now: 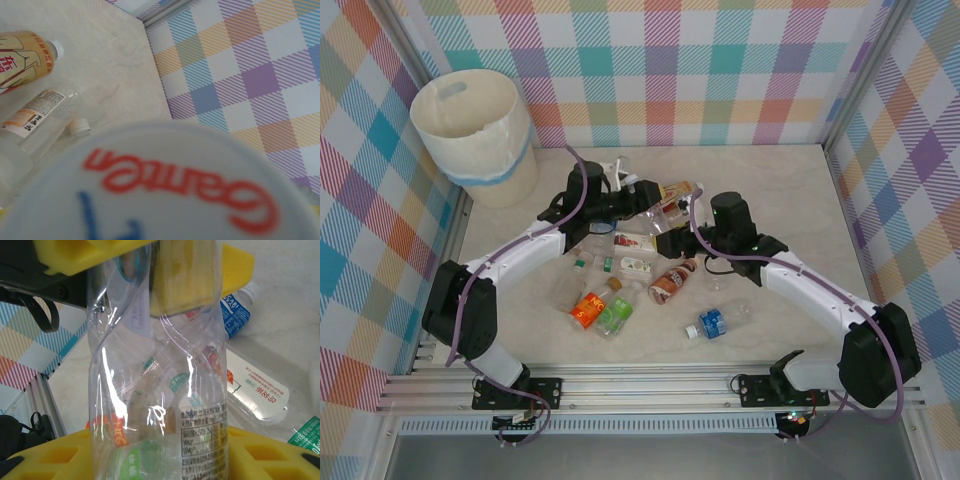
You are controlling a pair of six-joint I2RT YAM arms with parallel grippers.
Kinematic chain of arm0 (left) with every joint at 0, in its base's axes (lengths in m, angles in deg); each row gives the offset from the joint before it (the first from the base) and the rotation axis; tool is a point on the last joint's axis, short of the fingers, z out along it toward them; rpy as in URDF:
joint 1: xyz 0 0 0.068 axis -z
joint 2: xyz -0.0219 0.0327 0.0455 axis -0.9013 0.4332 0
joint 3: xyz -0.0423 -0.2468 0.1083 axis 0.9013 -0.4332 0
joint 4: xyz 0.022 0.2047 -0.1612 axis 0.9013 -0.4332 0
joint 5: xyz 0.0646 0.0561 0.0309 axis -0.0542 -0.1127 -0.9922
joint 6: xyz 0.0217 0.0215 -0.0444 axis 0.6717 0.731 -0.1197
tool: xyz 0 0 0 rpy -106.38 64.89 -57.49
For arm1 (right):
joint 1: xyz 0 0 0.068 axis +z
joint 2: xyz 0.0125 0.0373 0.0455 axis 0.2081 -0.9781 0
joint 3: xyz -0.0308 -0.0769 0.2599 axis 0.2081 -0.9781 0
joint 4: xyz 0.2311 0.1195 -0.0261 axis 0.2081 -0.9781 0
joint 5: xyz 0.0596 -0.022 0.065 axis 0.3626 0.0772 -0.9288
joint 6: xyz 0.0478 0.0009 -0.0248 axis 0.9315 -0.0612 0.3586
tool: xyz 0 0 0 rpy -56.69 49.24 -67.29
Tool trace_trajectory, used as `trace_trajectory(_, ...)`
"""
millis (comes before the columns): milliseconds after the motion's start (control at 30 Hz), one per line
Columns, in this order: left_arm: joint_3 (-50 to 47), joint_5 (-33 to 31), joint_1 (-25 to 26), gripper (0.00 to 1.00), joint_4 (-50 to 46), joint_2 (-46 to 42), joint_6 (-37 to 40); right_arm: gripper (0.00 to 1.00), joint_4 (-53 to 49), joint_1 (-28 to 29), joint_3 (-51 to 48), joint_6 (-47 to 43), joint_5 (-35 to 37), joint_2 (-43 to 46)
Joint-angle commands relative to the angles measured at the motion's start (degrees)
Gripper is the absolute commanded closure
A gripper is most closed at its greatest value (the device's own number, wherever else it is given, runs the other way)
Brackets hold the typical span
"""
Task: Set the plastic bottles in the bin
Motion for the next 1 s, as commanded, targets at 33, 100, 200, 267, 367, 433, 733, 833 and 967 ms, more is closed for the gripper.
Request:
trace_trajectory(33, 1.15, 1.46, 0.41, 0.41, 0.83, -0.12, -0.45, 0.42, 1.65, 0.67, 1.5, -1.6, 0.73, 0.95)
trace_trajectory(100, 0.92, 1.34, 0.41, 0.43, 1.63, -0.24, -0.79, 0.37, 1.61, 0.67, 1.41, -1.66, 0.95, 1.3)
trace_trajectory(200, 0.84, 0.51, 0.41, 0.43, 1.72, -0.14, -0.28, 0.29, 1.75, 0.67, 0.94, -1.08, 2.06, 2.65)
trace_trajectory(267, 1.13, -0.61, 0.33, 0.44, 0.88, -0.17, 0.51, 0.23, 1.19, 0.67, 0.39, -0.19, 4.39, 4.22)
trace_trajectory(367, 1.49, -3.67, 0.08, 0.44, -0.9, -0.35, 1.95, 0.13, -0.54, 0.67, -1.22, 1.99, 10.13, 8.1)
trace_trajectory(433, 1.1, -5.15, -0.3, 0.44, -0.93, -0.77, 2.65, 0.06, -2.95, 0.67, -2.83, 4.63, 16.0, 11.43)
trace_trajectory(733, -3.77, -16.93, -5.13, 0.45, 1.15, -7.15, 7.8, 0.0, -24.04, 0.52, -10.97, 26.07, 43.44, 26.21)
trace_trajectory(833, -2.88, -20.45, -8.48, 0.45, 0.68, -9.12, 10.7, 0.0, -29.03, 0.4, -13.25, 30.22, 44.38, 30.47)
trace_trajectory(967, 2.93, -31.41, -10.84, 0.44, -3.88, -10.84, 23.78, 0.01, -32.88, 0.4, -15.45, 33.8, 43.53, 35.47)
